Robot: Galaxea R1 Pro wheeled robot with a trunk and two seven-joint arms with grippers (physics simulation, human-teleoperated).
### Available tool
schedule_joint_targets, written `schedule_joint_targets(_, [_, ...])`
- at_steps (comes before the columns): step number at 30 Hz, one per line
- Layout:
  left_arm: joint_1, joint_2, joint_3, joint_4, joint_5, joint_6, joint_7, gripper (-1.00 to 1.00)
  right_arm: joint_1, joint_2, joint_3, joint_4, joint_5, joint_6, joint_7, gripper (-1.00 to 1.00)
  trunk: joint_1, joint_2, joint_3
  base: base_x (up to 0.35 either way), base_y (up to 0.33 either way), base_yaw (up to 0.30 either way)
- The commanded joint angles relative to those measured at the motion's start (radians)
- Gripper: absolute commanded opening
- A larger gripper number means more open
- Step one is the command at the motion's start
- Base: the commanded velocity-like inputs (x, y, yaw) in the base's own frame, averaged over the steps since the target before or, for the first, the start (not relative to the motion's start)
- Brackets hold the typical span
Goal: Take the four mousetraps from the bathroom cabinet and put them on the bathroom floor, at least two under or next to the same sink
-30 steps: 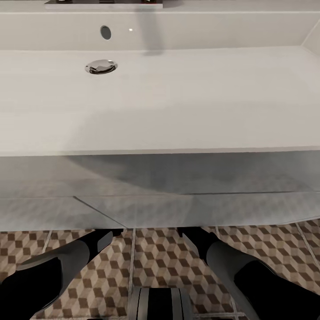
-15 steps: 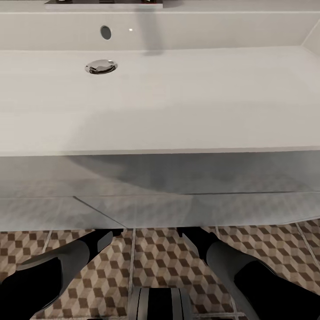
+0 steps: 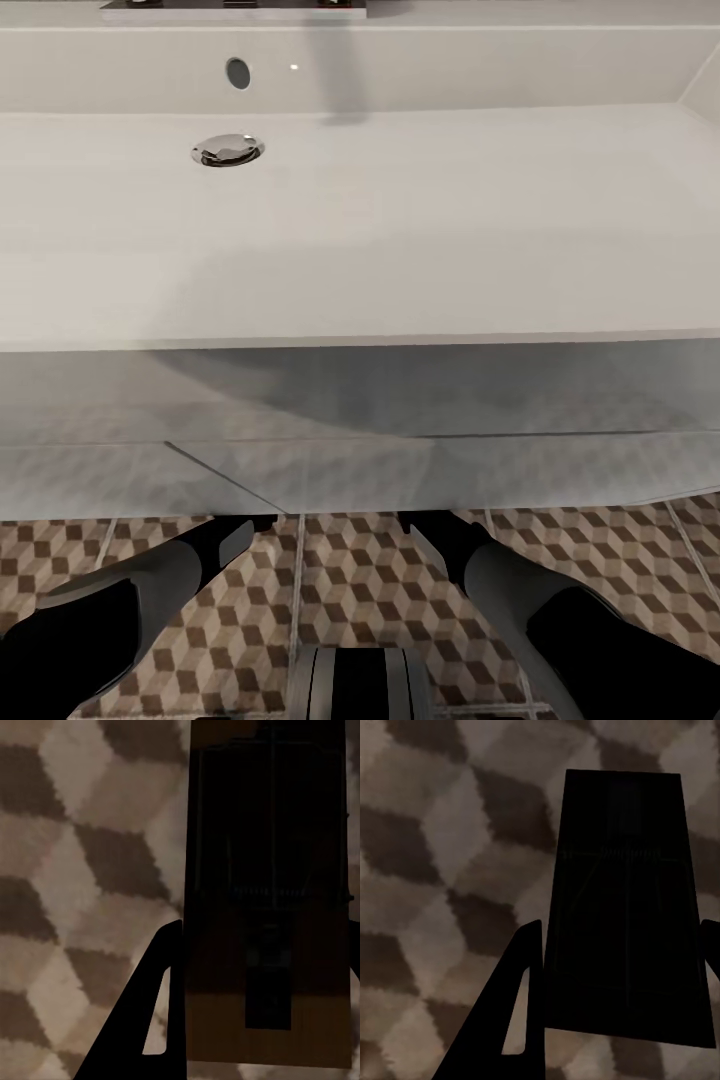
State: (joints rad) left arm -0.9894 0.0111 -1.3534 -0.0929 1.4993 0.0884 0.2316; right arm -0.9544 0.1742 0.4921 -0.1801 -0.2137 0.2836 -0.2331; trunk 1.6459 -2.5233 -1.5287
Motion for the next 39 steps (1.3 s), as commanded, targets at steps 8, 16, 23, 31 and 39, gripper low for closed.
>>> schedule_joint_targets(8, [-0.002,0.0,0.002,-0.004,0.005,0.005,0.008,-1.0,-0.023,0.0,0.014,-0.001,-0.006,0.006,-0.006,-1.0,0.0,0.0,0.0,0.0,0.0,0.0])
schedule_joint_targets(16, [-0.002,0.001,0.002,-0.004,0.004,0.005,0.008,-1.0,-0.023,0.0,0.014,-0.001,-0.006,0.006,-0.006,-1.0,0.0,0.0,0.0,0.0,0.0,0.0])
schedule_joint_targets(23, [-0.002,0.001,0.002,-0.004,0.004,0.005,0.008,-1.0,-0.023,0.0,0.014,-0.001,-0.006,0.006,-0.006,-1.0,0.0,0.0,0.0,0.0,0.0,0.0])
schedule_joint_targets(31, [-0.002,0.001,0.002,-0.004,0.004,0.005,0.008,-1.0,-0.022,0.0,0.014,0.0,-0.006,0.006,-0.008,-1.0,0.0,0.0,0.0,0.0,0.0,0.0])
schedule_joint_targets(39, [-0.002,0.001,0.002,-0.004,0.005,0.005,0.008,-1.0,-0.022,0.0,0.014,0.001,-0.006,0.006,-0.008,1.0,0.0,0.0,0.0,0.0,0.0,0.0])
